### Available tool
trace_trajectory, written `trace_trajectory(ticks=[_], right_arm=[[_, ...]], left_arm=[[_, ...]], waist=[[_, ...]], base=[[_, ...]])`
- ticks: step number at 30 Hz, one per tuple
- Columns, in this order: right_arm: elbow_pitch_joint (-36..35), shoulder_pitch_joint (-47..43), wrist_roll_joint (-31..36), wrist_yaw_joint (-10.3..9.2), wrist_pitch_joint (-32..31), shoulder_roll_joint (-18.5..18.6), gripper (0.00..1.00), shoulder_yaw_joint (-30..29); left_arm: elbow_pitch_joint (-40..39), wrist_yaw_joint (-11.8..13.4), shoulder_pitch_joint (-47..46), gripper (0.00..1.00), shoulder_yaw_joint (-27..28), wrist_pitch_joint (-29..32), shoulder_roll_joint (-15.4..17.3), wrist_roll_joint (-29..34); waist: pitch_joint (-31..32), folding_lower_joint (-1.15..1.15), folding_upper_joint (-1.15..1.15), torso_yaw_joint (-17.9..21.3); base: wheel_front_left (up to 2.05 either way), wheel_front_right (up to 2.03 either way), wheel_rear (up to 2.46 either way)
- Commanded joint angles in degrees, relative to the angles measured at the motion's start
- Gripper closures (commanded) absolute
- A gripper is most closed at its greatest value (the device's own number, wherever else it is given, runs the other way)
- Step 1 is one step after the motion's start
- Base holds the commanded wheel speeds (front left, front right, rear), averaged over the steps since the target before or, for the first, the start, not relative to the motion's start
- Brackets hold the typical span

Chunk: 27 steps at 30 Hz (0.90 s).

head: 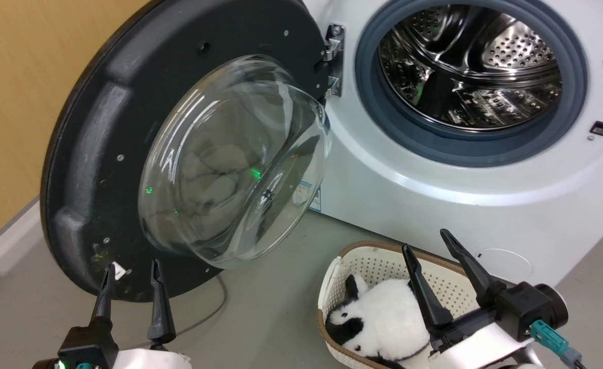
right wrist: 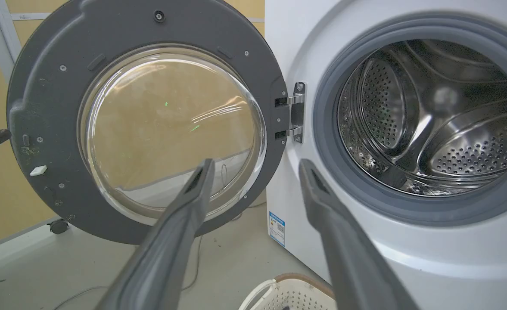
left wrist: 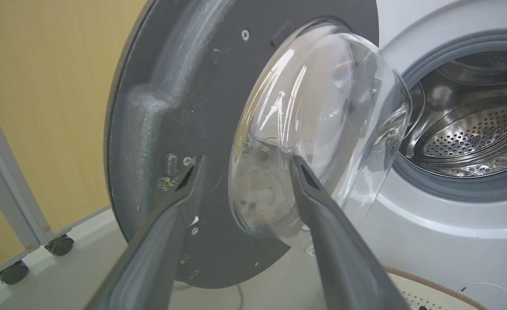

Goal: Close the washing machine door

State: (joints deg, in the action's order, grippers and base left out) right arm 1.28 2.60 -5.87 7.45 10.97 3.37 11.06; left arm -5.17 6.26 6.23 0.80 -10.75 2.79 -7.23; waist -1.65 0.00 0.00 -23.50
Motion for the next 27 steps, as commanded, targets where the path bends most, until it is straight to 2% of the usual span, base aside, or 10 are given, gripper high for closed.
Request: trace_trajectory(ticks=[1, 27], right_arm=[[-0.04, 0.87, -0.8, 0.03, 0.61, 0.48, 0.0, 0.3], [-0.25, 1.55, -2.7, 0.03, 3.6, 1.56, 0.0, 3.6]], left_arm=[[-0.5, 0.49, 0.78, 0.0, -0.03, -0.83, 0.07, -0.47], [-3.0, 1.81, 2.76, 0.0, 0.12, -3.82, 0.09, -1.93]], waist=[[-0.02, 0.0, 0.0, -0.51], [-0.15, 0.0, 0.0, -6.55]], base=[[-0.05, -0.05, -0.05], [-0.01, -0.01, -0.01]])
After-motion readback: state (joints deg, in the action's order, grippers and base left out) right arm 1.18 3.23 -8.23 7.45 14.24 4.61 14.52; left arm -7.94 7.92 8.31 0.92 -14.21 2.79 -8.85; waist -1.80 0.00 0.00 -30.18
